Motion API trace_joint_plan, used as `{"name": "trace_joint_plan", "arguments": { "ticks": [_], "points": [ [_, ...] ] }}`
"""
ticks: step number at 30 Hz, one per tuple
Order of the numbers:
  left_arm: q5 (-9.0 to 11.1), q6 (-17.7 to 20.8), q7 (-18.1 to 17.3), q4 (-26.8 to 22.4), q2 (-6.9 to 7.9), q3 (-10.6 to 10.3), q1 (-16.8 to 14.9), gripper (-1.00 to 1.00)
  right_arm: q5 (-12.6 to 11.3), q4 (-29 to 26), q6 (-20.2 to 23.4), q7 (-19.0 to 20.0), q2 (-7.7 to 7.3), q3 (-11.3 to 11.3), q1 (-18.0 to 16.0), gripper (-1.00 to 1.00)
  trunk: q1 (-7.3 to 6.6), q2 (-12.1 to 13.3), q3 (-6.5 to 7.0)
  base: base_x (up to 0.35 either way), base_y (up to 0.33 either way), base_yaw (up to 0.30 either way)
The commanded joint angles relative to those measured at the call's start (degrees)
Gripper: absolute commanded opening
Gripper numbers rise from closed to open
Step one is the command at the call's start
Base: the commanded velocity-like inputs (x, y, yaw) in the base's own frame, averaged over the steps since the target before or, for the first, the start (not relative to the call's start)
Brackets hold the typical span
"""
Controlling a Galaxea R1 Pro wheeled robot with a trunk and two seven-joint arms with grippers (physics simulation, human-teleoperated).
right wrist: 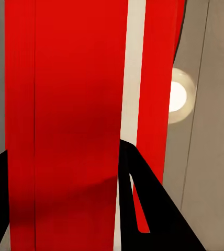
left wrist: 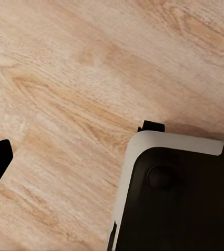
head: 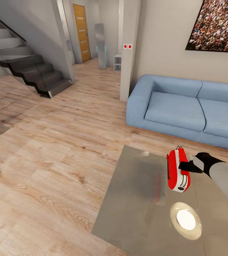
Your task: Turn on the radio receiver that's on the table in the living room.
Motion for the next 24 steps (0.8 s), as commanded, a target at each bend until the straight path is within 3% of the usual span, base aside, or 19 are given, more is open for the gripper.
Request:
{"name": "trace_joint_plan", "arguments": {
  "ticks": [1,24],
  "points": [
    [0.00,0.00,0.00,0.00,0.00,0.00,0.00,1.00,0.02,-0.03,0.00,0.00,0.00,0.01,-0.01,-1.00,-0.23,0.42,0.19,0.000,0.000,0.000],
    [0.00,0.00,0.00,0.00,-0.03,-0.06,0.00,1.00,0.01,-0.03,0.00,0.08,0.00,0.00,-0.01,-1.00,-5.28,9.64,4.32,0.000,0.000,0.000]
  ]
}}
